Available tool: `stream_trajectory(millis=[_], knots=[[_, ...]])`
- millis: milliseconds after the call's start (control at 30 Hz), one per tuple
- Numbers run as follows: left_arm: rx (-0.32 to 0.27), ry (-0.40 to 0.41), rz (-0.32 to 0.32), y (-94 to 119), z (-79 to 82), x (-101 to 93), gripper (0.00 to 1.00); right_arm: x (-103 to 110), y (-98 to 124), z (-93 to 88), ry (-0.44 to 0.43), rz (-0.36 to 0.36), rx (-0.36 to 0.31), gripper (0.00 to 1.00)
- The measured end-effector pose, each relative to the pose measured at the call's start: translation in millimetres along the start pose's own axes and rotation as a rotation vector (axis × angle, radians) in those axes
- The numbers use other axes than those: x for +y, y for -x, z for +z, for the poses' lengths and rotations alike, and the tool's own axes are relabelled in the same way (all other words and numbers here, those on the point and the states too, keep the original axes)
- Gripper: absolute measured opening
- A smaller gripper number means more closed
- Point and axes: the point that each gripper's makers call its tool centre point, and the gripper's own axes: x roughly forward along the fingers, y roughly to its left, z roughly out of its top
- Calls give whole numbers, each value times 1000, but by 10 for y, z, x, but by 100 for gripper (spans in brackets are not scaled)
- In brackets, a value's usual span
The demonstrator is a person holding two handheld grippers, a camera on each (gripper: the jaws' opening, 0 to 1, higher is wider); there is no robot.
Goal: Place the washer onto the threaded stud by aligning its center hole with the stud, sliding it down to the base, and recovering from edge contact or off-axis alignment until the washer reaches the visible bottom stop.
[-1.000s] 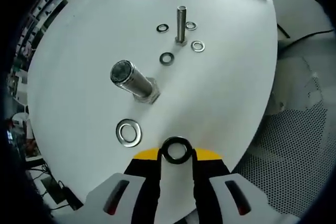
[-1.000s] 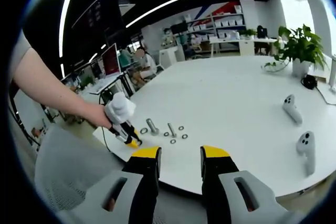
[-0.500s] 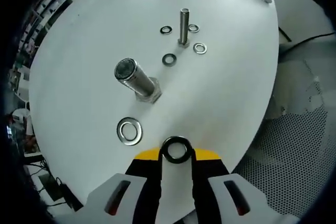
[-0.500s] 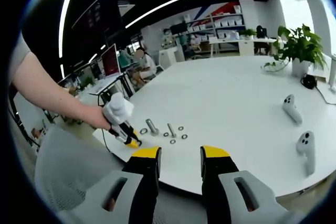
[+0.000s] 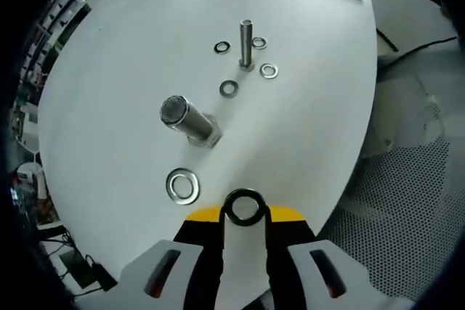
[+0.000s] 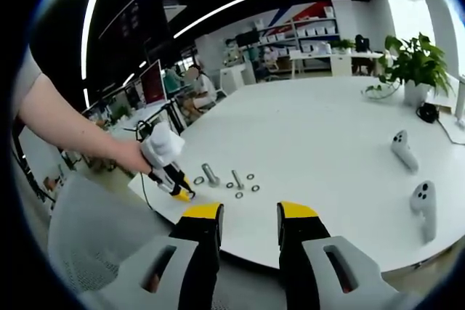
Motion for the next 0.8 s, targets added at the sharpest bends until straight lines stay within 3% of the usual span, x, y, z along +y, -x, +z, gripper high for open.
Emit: stream_trajectory(millis=[367, 800], knots=[[-88, -98, 31, 361, 279, 122, 19, 6, 1, 2, 3, 2, 0, 32], [-132, -148, 53, 534, 535, 240, 19, 15, 3, 8, 7, 5, -3, 32]])
